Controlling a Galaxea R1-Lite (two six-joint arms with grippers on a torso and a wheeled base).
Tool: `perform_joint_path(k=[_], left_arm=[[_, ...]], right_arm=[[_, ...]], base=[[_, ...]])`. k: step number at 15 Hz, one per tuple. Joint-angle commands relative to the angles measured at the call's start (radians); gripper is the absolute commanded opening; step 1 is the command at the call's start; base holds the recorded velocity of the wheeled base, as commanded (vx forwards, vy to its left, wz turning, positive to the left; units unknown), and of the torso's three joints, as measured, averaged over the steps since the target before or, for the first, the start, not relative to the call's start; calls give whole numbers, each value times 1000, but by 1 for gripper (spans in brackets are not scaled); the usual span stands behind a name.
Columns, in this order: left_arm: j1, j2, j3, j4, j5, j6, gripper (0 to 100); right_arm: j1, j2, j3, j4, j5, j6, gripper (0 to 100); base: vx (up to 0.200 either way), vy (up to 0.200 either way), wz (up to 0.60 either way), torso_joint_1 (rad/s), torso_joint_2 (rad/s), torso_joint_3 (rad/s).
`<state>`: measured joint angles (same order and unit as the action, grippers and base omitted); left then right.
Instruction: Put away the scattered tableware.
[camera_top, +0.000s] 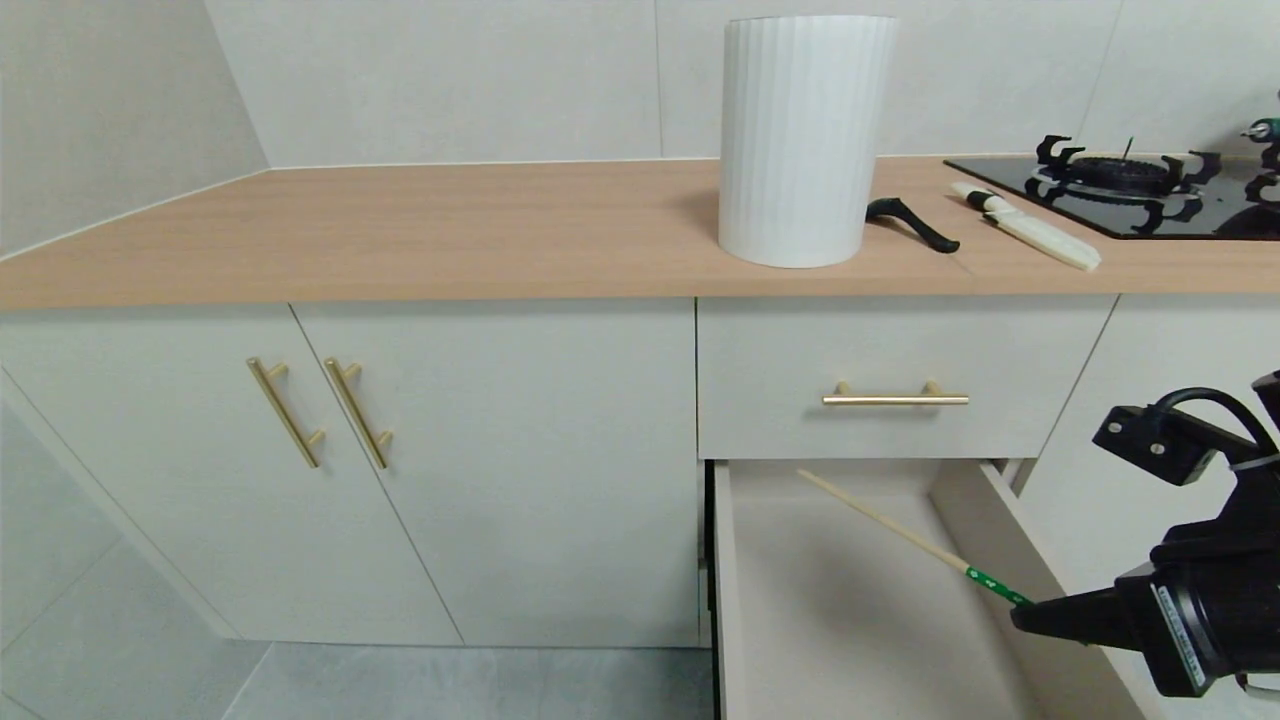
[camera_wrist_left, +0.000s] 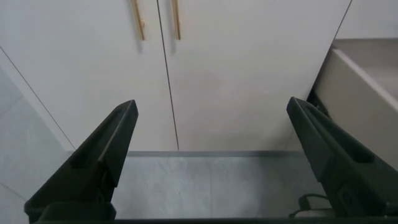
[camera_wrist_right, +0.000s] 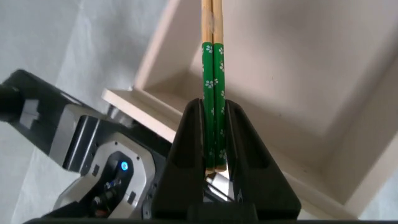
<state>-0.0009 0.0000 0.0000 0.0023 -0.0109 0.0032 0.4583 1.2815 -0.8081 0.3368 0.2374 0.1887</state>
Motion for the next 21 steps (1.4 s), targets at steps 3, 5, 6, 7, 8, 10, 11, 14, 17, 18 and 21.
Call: perform_joint_path(k=[3, 5, 6, 7, 8, 10, 11, 14, 17, 18, 21], left_arm=[[1, 0, 0, 1, 0, 0, 100], [1, 0, 0, -1, 0, 0, 100], [-1, 0, 0, -1, 0, 0, 100], [-1, 0, 0, 1, 0, 0, 100], [-1, 0, 0, 1, 0, 0, 100], [1, 0, 0, 1, 0, 0, 100], [1, 0, 0, -1, 0, 0, 100], [-1, 0, 0, 1, 0, 0, 100], [-1, 0, 0, -1, 0, 0, 100], [-1, 0, 0, -1, 0, 0, 100], [-1, 0, 0, 1, 0, 0, 100]], right_arm=[[0, 99, 3, -28, 0, 0, 0], [0, 167, 3, -55, -3, 0, 0], [0, 206, 0, -73, -7, 0, 0], [0, 246, -8, -94, -15, 5, 0], [-1, 289, -22, -102, -35, 9, 0], [-4, 421, -77, -105, -107, 49, 0], [-6, 507, -137, -105, -142, 84, 0], [0, 723, -261, -108, -185, 173, 0], [26, 805, -220, -286, -213, 253, 0], [42, 817, -191, -349, -222, 256, 0], [51, 865, -164, -440, -231, 268, 0]], base=[[0, 0, 0, -32, 106, 69], [0, 0, 0, 0, 0, 0], [0, 0, 0, 0, 0, 0], [0, 0, 0, 0, 0, 0], [0, 0, 0, 0, 0, 0], [0, 0, 0, 0, 0, 0], [0, 0, 0, 0, 0, 0], [0, 0, 0, 0, 0, 0], [0, 0, 0, 0, 0, 0], [0, 0, 0, 0, 0, 0], [0, 0, 0, 0, 0, 0]])
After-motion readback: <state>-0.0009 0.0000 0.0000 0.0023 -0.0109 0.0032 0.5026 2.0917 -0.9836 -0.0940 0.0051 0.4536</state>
